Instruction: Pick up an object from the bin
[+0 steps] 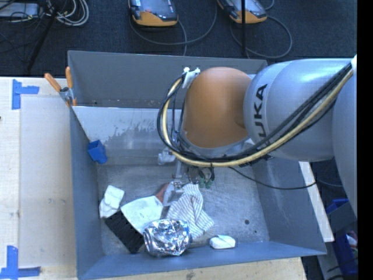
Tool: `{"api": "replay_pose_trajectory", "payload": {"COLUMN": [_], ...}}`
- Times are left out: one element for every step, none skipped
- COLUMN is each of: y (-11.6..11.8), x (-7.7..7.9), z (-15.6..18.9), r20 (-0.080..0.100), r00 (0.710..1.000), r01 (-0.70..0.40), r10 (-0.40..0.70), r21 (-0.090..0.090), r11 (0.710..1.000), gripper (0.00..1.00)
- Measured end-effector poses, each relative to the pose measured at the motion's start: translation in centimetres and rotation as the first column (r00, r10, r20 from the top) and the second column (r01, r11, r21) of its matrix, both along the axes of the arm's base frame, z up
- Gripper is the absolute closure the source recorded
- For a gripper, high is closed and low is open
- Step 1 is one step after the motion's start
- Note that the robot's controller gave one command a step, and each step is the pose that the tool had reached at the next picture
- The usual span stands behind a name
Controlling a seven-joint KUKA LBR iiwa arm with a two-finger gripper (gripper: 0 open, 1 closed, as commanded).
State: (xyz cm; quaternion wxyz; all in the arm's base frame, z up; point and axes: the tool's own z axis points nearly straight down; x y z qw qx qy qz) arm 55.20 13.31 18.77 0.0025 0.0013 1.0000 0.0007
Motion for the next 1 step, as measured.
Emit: {"api": "replay_pose_trajectory", "payload": {"y": [-0.76], "x": [-2.08], "z": [-6.17], "r20": [-0.003], "r00": [0.996], "r01": [-0.085], "r10": [0.085], "r21": [-0.001], "r11": [0.996], "gripper": [0.0]}}
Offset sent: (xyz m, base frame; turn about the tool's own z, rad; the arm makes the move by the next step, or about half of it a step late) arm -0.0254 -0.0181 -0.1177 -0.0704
